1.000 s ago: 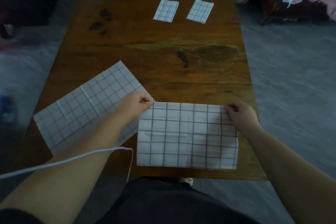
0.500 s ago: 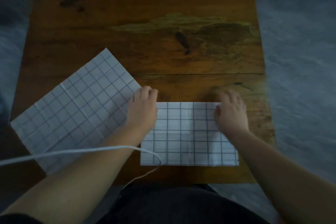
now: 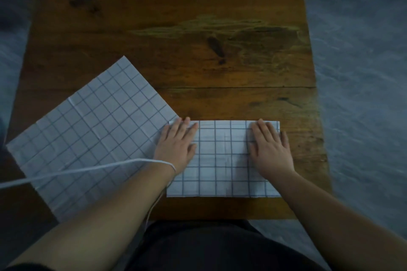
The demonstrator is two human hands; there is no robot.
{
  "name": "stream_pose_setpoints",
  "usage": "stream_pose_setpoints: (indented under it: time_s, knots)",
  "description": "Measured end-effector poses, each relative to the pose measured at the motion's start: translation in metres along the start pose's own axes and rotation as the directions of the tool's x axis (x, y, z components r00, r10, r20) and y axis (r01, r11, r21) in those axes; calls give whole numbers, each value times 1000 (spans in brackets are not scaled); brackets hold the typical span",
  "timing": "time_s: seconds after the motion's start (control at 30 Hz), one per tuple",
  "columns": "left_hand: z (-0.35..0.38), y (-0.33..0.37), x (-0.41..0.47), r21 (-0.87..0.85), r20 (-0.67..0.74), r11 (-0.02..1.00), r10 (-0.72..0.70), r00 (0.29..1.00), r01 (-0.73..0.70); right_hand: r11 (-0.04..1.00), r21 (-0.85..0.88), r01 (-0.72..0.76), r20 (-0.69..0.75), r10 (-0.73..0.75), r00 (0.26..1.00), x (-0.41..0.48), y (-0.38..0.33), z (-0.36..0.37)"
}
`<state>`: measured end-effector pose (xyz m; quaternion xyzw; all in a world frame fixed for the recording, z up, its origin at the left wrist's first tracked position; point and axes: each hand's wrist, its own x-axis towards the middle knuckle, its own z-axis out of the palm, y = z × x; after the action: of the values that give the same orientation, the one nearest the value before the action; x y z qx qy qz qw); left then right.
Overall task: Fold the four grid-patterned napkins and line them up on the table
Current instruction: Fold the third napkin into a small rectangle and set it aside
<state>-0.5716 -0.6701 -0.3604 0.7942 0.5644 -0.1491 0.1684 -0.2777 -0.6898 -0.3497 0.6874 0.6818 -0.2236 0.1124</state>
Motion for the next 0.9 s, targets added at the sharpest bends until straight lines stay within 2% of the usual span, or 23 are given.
stream_pose_setpoints:
  time_s: [0.2,0.27,0.4,0.5,0.63,0.9]
  knots:
    - [-1,-19,-8,-27,-11,995,-100,995,100,965,94,-245,-32,249,968,-5,27,-9]
    - [-8,-1,-7,-54,-40,996,-79,996,77,978,81,-194,-43,197,979,-5,14,-13]
    - [-20,48,13,-116,-91,988,87,992,-97,992,67,103,-67,-99,993,4,-36,-13]
    - [-19,68,28,-97,-51,990,97,994,-102,980,61,190,-28,-189,982,18,-56,-7]
    - [-12,46,25,-81,-10,995,57,998,-57,987,39,154,-5,-154,988,23,-32,-6]
    - [-8,-21,5,20,58,1000,11,998,-12,995,88,-53,-25,56,998,4,42,-12]
